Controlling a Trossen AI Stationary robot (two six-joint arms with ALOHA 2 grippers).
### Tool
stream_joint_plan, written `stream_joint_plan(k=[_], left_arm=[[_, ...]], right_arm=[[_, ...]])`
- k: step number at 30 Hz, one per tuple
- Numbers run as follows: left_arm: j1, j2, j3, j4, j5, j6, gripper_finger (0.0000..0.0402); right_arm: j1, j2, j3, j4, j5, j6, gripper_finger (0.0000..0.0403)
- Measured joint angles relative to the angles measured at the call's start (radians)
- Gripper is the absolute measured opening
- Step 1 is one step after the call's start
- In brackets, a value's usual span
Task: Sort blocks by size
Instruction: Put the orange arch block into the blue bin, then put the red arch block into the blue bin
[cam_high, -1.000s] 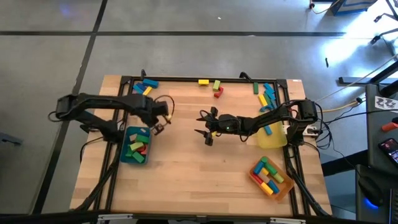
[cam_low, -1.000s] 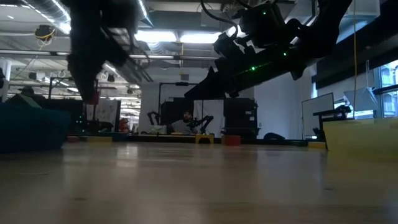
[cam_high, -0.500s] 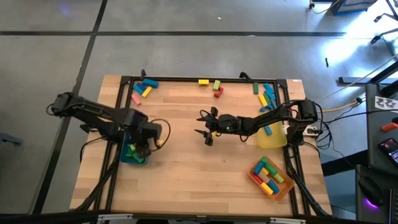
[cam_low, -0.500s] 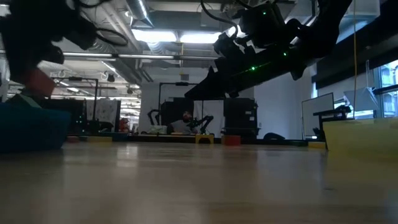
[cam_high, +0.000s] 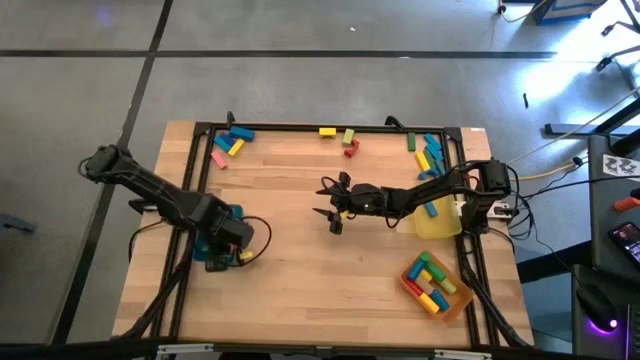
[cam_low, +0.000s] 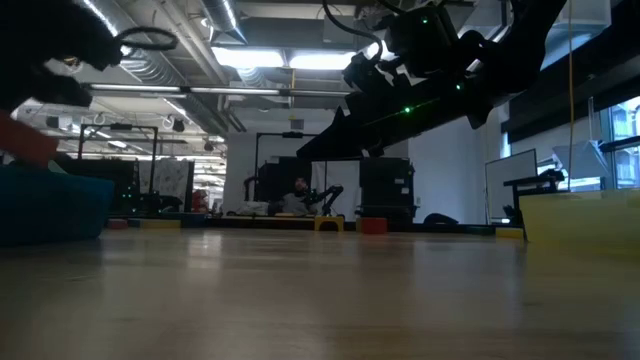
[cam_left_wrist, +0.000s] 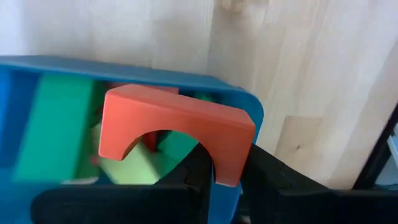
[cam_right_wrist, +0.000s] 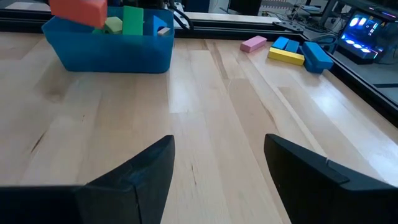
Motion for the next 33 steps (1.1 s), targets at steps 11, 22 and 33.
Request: stream_joint_plan(k=[11,22,33], left_arm=[[-0.017,0.000,-0.082,0.020,0.000,-0.079,0.0057],[0.025,0.000,-0.082,0.017,0.031,-0.223,0.0125],[0.225,0.001,0.024,-0.066,0.299,-0.198,0.0161]], right_arm=[[0.000,0.000,0.000,-0.001,0.000,0.000,0.0250],[0.000,0.000,0.000,-0.006,0.000,0.000,0.0250],[0.000,0.000,0.000,-0.006,0.000,0.000,0.0250]])
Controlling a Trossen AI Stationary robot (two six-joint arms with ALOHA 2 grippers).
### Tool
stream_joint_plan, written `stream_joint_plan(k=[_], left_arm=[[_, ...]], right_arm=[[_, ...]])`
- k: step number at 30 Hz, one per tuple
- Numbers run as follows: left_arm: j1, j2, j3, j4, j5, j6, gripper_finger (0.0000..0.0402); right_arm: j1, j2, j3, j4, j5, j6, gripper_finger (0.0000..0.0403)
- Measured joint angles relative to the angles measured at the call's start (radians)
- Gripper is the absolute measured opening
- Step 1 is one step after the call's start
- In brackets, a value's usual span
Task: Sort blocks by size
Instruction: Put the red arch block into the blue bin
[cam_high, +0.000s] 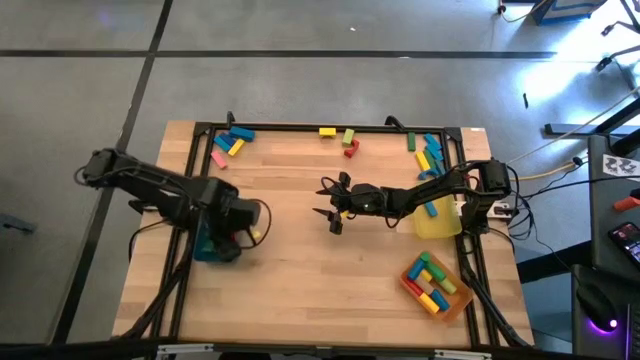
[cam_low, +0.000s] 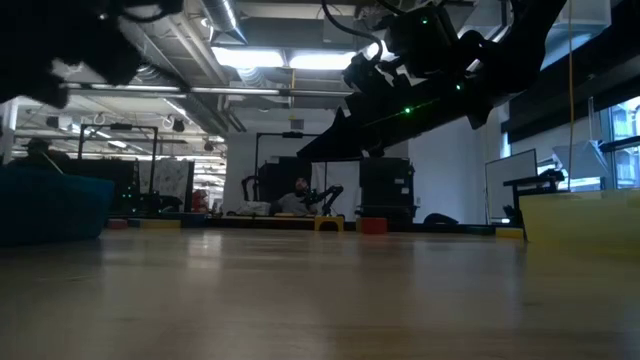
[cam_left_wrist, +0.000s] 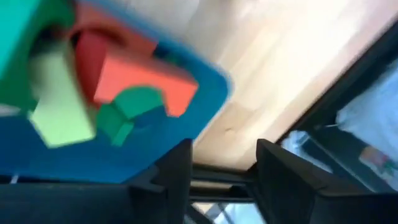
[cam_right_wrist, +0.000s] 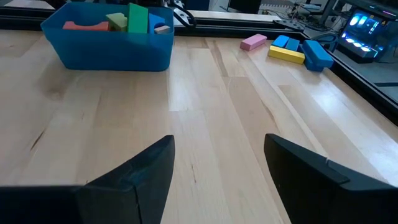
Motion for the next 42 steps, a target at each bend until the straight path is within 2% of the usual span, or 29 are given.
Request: stream_joint_plan(k=[3,7,11,16,19,25,30,34,38,42], left_arm=[[0.035,0.000,0.057,0.000,-0.025,0.050,0.0154],[0.082,0.000,0.135,0.026,-0.143,0.146,0.0146],[0.117,0.000,0.192,0.075,-0.345,0.249,0.0143],[0.138,0.000,0.200,0.230,-0.619,0.367,0.0143],[0.144,0.000,0.200,0.321,-0.706,0.421,0.0143],[0.147,0.000,0.182,0.510,-0.739,0.550,0.0143],[0.122,-0.002,0.079,0.646,-0.760,0.613,0.0143],[0.091,-0.010,-0.029,0.739,-0.761,0.571,0.0143],[0.039,-0.046,-0.120,0.791,-0.761,0.502,0.0143],[0.002,-0.064,-0.206,0.777,-0.762,0.379,0.0143]], right_arm=[[0.000,0.000,0.000,0.000,0.000,0.000,0.0250],[0.000,0.000,0.000,-0.004,0.000,0.000,0.0250],[0.000,0.000,0.000,-0.015,0.000,0.000,0.0250],[0.000,0.000,0.000,-0.015,0.000,0.000,0.0250],[0.000,0.000,0.000,-0.015,0.000,0.000,0.0250],[0.000,0.000,0.000,-0.015,0.000,0.023,0.0250],[0.000,0.000,0.000,-0.033,0.000,0.072,0.0250],[0.000,0.000,0.000,-0.052,0.014,0.098,0.0250],[-0.001,0.000,0.000,-0.067,0.120,0.128,0.0250],[-0.008,-0.021,0.000,-0.143,0.309,0.134,0.0250]])
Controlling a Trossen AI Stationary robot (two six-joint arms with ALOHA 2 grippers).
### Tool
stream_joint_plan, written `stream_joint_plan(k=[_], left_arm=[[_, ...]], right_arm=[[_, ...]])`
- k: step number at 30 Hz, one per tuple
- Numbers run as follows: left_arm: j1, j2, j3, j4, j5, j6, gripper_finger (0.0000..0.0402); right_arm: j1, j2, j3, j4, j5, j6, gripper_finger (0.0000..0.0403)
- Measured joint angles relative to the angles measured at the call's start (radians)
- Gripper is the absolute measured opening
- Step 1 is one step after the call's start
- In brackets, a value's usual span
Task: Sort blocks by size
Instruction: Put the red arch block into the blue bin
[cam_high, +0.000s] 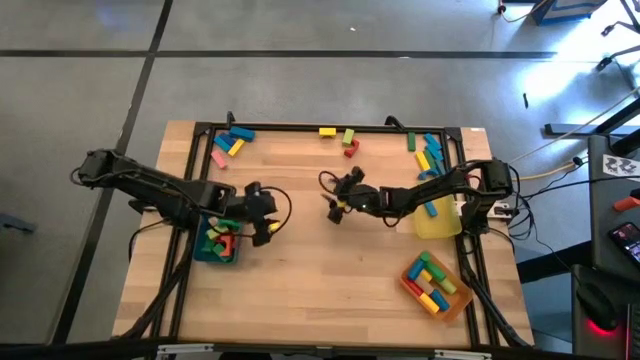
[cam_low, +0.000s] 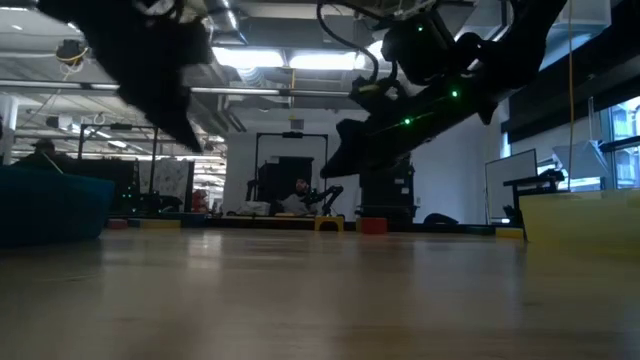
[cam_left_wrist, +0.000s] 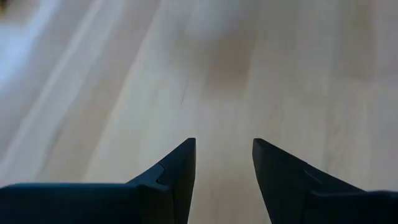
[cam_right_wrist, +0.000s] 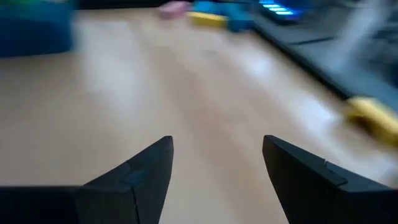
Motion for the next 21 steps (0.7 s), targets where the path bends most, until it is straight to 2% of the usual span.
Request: stream_joint_plan(k=[4,9,13,21], left_arm=[[-0.026,0.000,-0.079,-0.001,0.001,-0.074,0.0143],[-0.029,0.001,-0.139,-0.003,-0.008,-0.112,0.0143],[-0.020,0.001,-0.144,0.003,-0.025,-0.109,0.0143],[-0.015,0.001,-0.144,0.038,-0.080,-0.101,0.0143]], right_arm=[[-0.028,-0.072,0.011,-0.105,0.166,0.019,0.0250],[-0.149,-0.151,0.055,-0.269,0.194,0.064,0.0250],[-0.284,-0.158,0.099,-0.390,0.099,0.131,0.0250],[-0.493,-0.152,0.104,-0.466,-0.123,0.310,0.0250]])
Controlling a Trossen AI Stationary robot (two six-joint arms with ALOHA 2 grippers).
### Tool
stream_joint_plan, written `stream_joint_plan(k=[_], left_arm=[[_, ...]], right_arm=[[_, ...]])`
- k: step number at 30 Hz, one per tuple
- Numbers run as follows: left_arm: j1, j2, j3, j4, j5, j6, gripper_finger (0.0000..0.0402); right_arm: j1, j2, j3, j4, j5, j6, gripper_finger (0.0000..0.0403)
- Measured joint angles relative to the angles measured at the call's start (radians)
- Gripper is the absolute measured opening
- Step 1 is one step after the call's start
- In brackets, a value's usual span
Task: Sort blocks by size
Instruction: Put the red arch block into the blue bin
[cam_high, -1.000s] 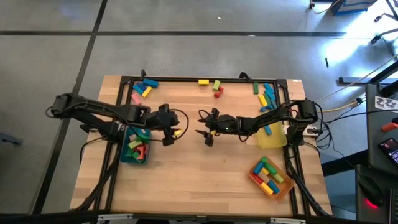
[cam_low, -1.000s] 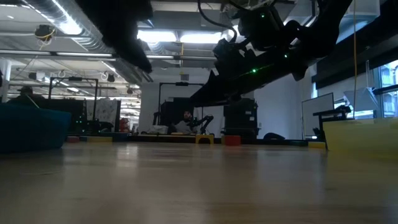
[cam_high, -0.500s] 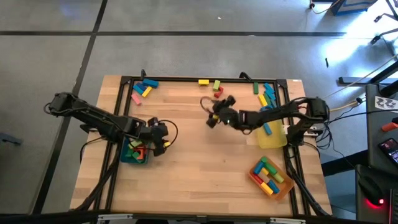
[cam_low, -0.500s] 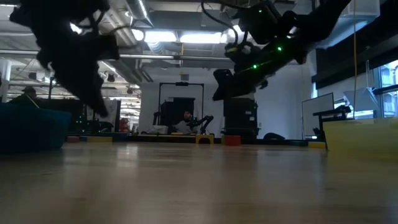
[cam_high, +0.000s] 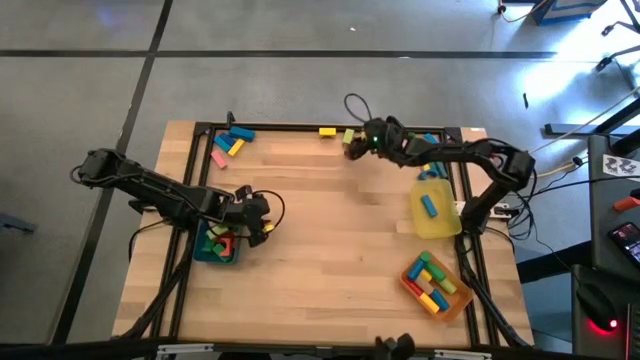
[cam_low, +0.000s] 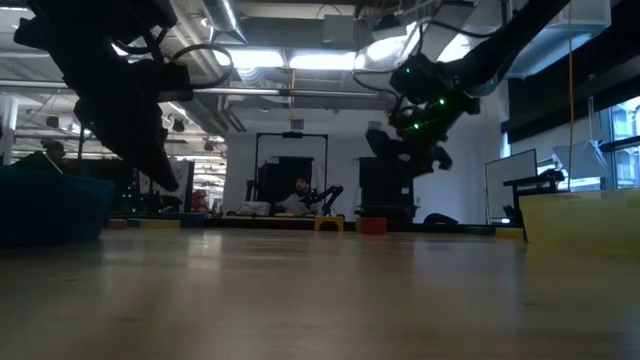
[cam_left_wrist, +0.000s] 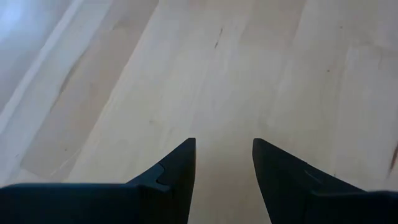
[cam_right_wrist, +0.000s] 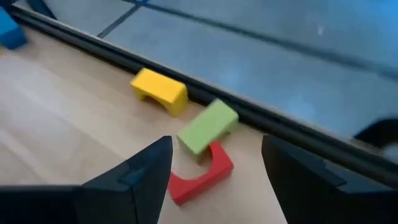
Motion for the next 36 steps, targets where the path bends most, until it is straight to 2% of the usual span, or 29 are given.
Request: stream_joint_plan(k=[3,9,18,36], left_arm=[[0.000,0.000,0.000,0.026,-0.006,0.022,0.0143],[0.000,0.000,0.000,0.058,-0.007,0.035,0.0143],[0.000,0.000,-0.001,0.064,-0.007,0.050,0.0143],[0.000,0.000,-0.006,0.072,-0.007,0.049,0.0143]], right_arm=[[-0.044,0.008,0.000,-0.021,-0.068,0.053,0.0250],[-0.064,0.085,0.000,-0.002,-0.135,0.085,0.0250],[-0.063,0.195,0.000,0.078,-0.152,0.108,0.0250],[-0.063,0.174,0.000,0.023,-0.140,0.042,0.0250]])
